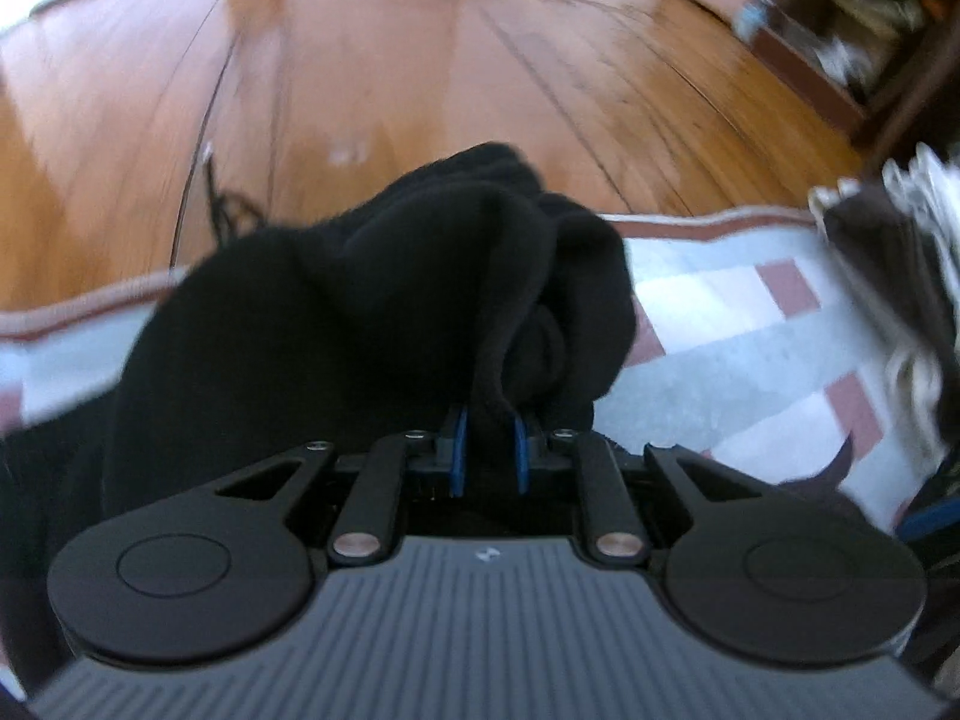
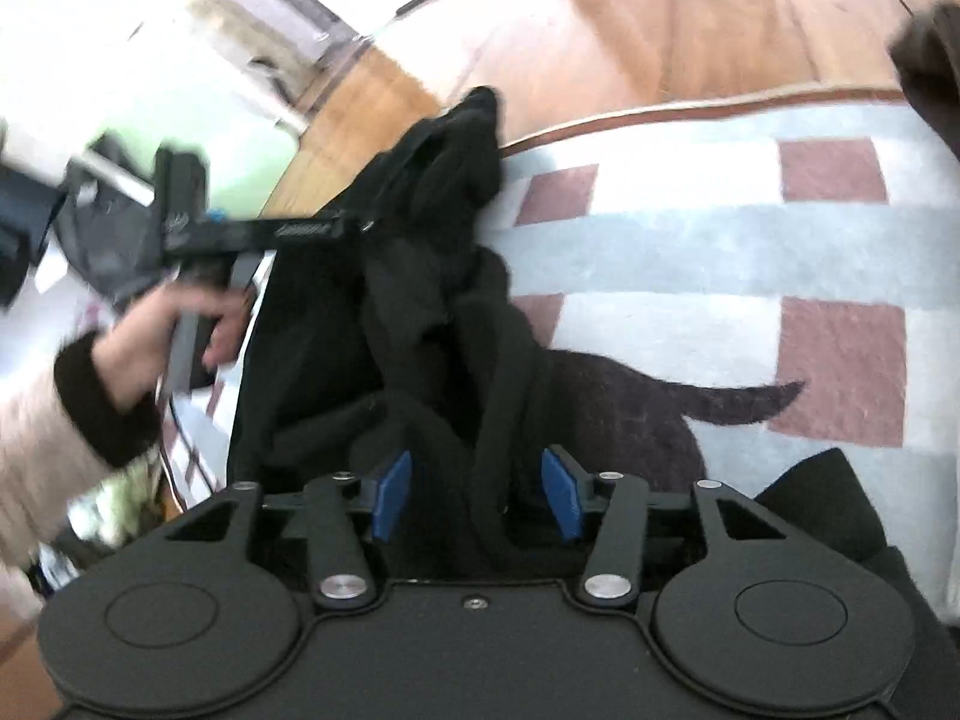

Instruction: Fold clothes

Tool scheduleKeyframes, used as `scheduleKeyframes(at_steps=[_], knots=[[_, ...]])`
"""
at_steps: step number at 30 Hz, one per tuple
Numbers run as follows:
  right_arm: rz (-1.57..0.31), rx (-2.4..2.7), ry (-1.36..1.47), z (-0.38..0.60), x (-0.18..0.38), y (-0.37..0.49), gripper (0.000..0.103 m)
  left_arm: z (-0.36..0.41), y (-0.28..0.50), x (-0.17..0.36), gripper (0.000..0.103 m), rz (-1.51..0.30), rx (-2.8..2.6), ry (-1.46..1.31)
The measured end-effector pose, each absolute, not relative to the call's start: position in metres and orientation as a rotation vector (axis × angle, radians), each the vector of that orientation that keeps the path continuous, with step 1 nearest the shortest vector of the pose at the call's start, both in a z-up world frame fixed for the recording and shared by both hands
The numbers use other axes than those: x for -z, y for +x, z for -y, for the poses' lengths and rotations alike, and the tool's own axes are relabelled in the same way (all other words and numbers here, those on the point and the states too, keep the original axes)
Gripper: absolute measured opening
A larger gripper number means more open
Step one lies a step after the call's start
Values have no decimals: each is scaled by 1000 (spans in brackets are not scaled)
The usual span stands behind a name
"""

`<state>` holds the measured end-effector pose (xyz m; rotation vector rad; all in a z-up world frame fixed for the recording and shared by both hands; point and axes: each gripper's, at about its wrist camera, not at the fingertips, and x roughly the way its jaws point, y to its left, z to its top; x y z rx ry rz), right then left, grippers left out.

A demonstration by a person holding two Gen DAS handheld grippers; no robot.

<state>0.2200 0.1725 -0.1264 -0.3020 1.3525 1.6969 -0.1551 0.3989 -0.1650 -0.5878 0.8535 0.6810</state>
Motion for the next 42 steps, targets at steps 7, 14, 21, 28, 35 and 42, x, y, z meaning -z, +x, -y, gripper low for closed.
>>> scheduleKeyframes(at_steps=[7, 14, 21, 28, 35, 42], knots=[[-1388, -1618, -384, -184, 151, 205, 36, -385, -122, 162, 15, -940, -638, -388], [-1392, -1564, -247, -187, 149, 196, 12, -389, -66, 160, 61, -1079, -400, -290], [-1397, -1613, -263, -186, 155, 200, 16, -401, -42, 199, 71, -1210, -511, -321], [-1413, -1573, -363, -190, 167, 193, 46, -387, -77, 177, 19, -1106, -484, -149], [-1373, -1547, -404, -187, 168, 184, 46, -372, -132, 101, 18, -861, -680, -57], [-1172, -1519, -490, -177, 147, 169, 10, -359, -203, 44, 18, -702, -869, -8]])
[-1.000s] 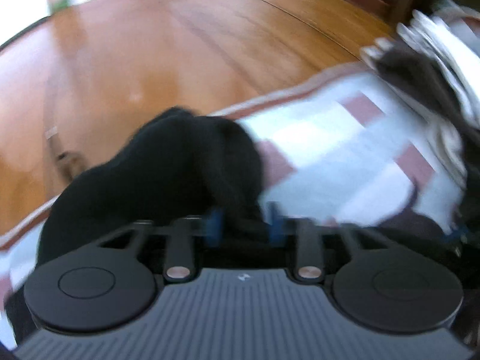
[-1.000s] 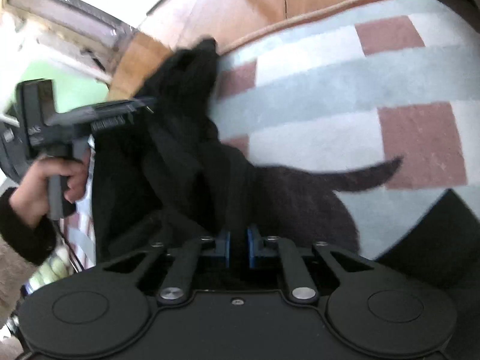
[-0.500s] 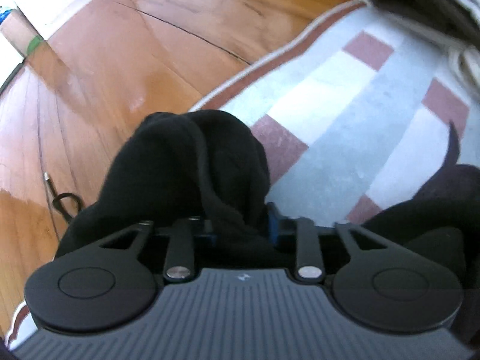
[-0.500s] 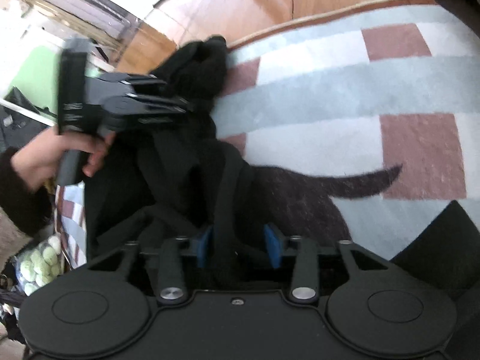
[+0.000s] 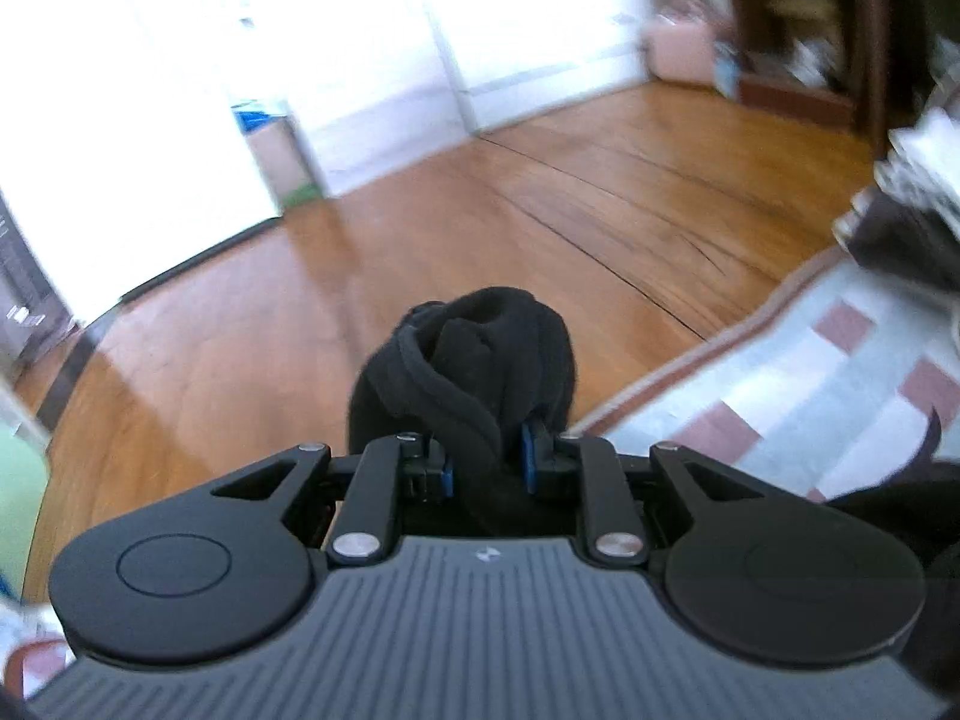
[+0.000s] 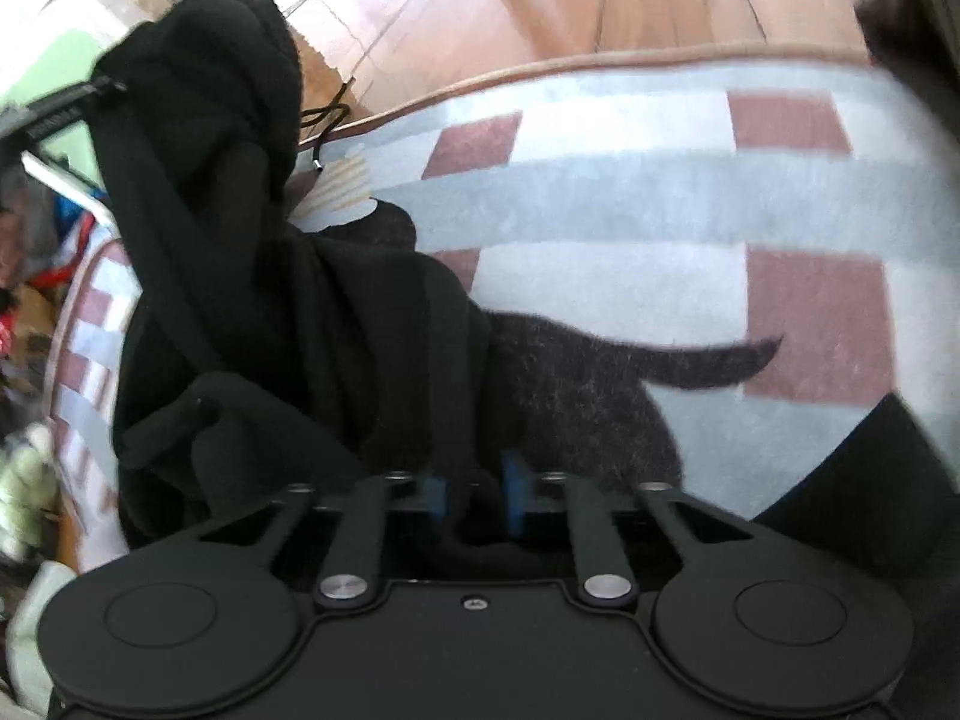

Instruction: Fold clothes

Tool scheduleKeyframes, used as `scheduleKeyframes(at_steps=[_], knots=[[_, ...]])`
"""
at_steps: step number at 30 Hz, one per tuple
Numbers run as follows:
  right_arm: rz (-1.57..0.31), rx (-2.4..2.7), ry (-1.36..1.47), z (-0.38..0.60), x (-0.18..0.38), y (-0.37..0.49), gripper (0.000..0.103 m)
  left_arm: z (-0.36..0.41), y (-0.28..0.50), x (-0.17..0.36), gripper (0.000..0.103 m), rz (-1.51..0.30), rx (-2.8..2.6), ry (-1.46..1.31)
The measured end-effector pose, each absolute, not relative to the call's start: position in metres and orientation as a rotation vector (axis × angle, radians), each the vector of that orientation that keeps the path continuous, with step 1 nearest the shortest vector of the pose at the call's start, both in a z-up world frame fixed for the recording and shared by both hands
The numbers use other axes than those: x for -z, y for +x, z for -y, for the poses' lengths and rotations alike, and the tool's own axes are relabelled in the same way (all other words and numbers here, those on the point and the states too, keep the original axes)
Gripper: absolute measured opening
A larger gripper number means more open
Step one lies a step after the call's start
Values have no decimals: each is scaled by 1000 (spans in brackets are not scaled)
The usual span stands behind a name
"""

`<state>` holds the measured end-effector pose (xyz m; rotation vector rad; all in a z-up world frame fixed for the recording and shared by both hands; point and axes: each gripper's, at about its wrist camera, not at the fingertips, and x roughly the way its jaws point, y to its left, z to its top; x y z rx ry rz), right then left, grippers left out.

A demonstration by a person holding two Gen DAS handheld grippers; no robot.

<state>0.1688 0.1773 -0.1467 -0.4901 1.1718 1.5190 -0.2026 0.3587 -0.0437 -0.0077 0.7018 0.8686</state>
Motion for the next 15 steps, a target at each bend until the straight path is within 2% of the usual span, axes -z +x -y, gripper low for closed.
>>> scheduleKeyframes(at_steps=[7, 15], knots=[[-947, -1357, -421, -175, 83, 172, 9, -340, -272, 17, 18, -522, -1021, -83], [-830, -1292, -392, -181, 15, 166, 8, -315, -345, -17, 18, -269, -1189, -109]])
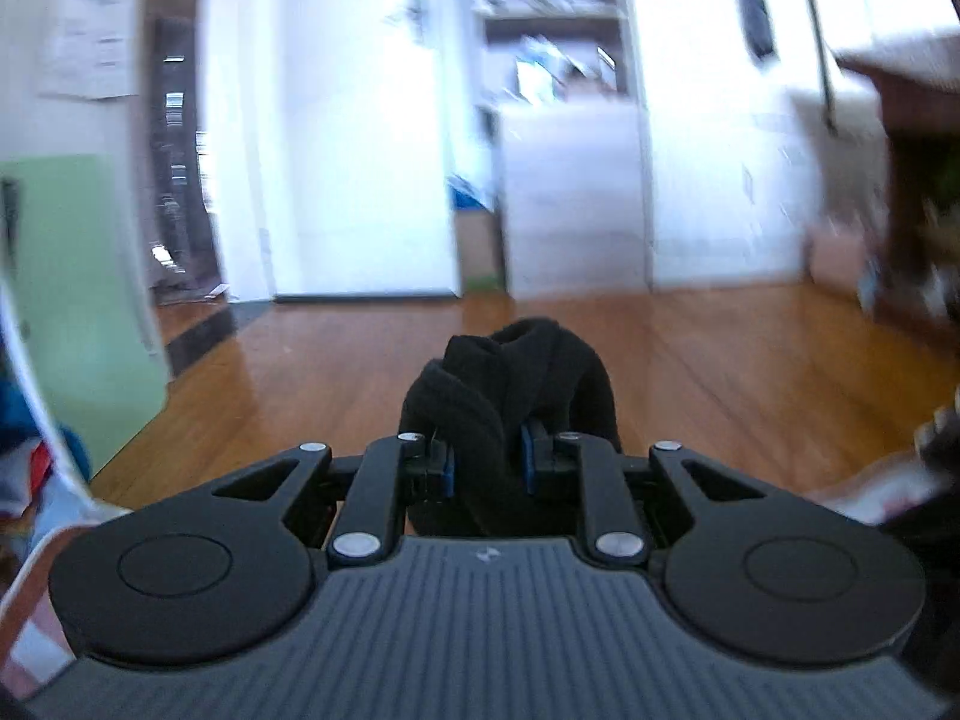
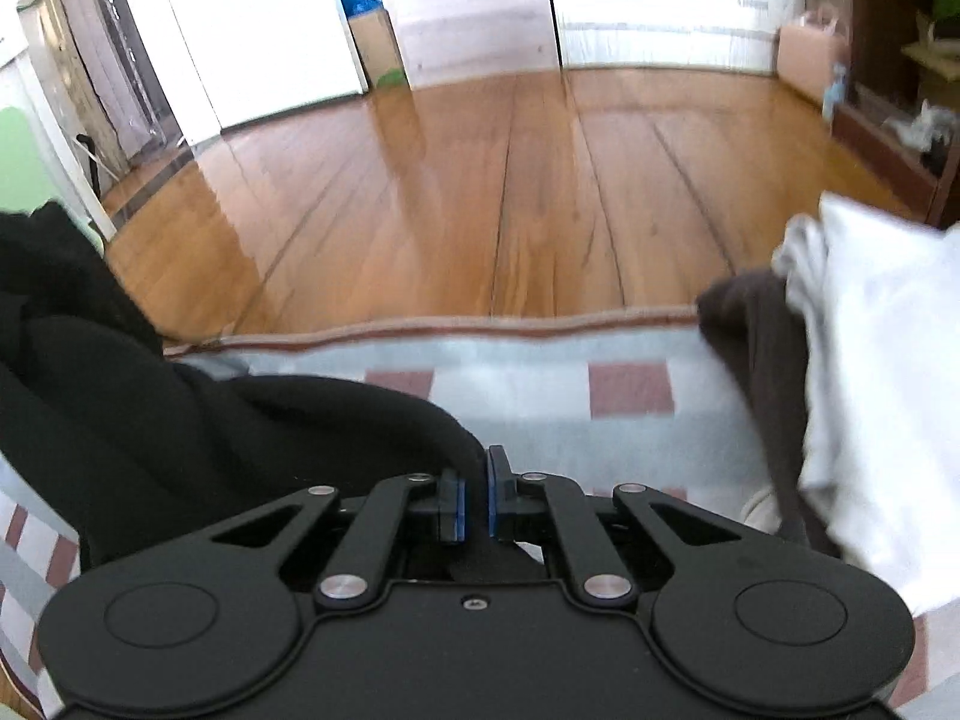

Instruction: Fold clothes

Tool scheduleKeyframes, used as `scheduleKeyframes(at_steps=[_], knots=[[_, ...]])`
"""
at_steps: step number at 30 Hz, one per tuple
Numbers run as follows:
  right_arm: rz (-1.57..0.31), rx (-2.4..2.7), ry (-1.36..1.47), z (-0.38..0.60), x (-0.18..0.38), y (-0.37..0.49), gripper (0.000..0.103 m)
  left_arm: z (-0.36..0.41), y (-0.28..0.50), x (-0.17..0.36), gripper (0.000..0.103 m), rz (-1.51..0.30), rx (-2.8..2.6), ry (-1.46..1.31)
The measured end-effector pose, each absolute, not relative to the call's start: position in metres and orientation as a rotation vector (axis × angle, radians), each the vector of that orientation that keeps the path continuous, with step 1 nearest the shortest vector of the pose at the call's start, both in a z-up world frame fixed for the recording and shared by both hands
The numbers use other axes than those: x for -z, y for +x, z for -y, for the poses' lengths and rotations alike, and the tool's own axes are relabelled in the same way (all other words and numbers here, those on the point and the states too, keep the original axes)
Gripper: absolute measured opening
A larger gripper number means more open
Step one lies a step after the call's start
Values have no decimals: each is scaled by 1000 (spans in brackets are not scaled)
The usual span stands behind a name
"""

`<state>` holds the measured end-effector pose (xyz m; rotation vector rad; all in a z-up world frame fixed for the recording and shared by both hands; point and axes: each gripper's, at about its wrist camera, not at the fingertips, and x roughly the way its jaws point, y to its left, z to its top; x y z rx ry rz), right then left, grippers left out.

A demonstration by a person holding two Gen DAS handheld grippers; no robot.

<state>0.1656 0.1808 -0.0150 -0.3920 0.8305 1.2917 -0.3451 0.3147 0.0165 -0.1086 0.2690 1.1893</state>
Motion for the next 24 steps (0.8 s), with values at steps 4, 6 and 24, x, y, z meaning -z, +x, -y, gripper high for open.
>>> scheduleKeyframes(at_steps=[4, 6, 24], knots=[[-784, -1327, -443, -219, -3, 153, 9, -296, -381, -35, 18, -102, -1313, -90], [-768, -1346, -485, -241, 2, 146, 21, -298, -388, -35, 18, -90, -1359, -77], [-873, -1471, -517, -262, 81, 154, 51, -340, -323, 48, 20, -420, -1282, -156]])
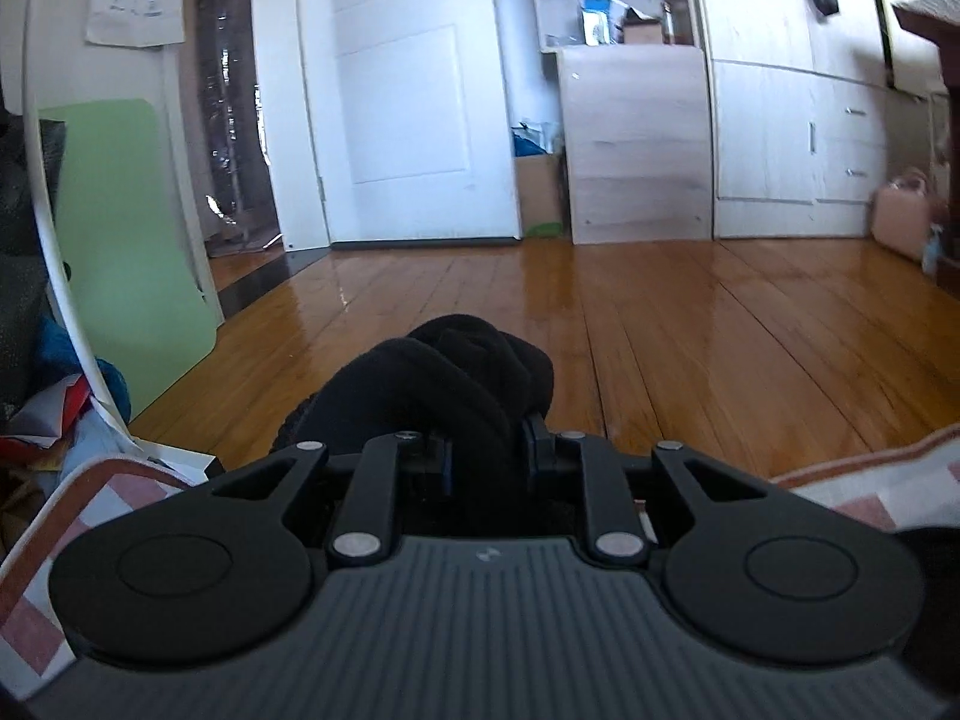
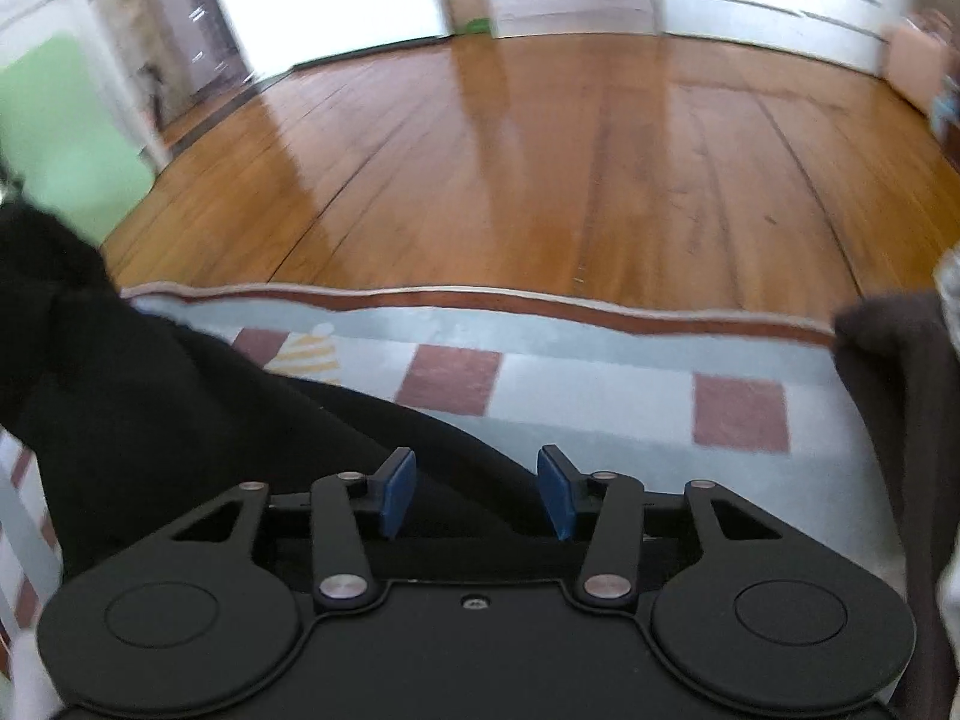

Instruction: Fold clothes

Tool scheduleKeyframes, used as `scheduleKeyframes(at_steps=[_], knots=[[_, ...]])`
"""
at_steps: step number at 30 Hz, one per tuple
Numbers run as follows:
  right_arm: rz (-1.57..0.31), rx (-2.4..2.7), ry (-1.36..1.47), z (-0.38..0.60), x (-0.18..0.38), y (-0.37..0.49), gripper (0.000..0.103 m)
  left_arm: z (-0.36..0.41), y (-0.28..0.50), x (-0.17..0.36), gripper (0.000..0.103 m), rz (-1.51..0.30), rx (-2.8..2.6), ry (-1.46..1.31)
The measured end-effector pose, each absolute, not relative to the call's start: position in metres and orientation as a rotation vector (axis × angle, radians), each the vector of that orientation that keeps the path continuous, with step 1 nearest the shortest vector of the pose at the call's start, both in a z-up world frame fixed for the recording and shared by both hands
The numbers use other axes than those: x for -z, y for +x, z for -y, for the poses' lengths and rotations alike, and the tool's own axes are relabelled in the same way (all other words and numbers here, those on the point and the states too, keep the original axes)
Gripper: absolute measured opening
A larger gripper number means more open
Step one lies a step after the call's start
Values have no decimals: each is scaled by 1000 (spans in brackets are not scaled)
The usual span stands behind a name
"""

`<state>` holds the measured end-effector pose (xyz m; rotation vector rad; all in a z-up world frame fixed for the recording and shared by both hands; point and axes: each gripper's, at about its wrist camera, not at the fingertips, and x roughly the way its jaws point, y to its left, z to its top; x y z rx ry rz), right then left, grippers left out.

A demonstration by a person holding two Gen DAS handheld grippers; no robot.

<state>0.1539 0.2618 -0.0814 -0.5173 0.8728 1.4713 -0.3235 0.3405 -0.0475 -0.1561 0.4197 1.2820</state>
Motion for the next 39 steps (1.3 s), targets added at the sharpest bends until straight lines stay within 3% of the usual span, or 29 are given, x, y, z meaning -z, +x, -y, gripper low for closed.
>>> scheduleKeyframes(at_steps=[5, 12, 17, 21, 25, 28, 32, 36, 39], knots=[[-943, -1539, -570, -276, 110, 130, 51, -340, -333, 55, 21, -454, -1287, -204], [-865, -1568, -816, -284, 163, 94, 54, -345, -342, 62, 22, -440, -1308, -308], [-935, -1597, -795, -286, 161, 101, 54, -344, -341, 70, 22, -467, -1290, -308], [-1066, -1574, -890, -285, 155, 104, 53, -334, -335, 75, 31, -512, -1241, -248], [-1129, -1565, -996, -275, 155, 97, 53, -327, -329, 82, 32, -556, -1216, -183], [-1131, -1628, -1081, -255, 152, 84, 46, -330, -333, 81, 41, -544, -1206, -199], [-1068, -1730, -1195, -217, 145, 63, 46, -333, -337, 81, 42, -541, -1192, -201], [-887, -1850, -1329, -178, 150, 36, 47, -338, -339, 86, 42, -563, -1206, -184], [-993, -1898, -1305, -167, 148, 34, 50, -345, -343, 88, 42, -550, -1220, -228]])
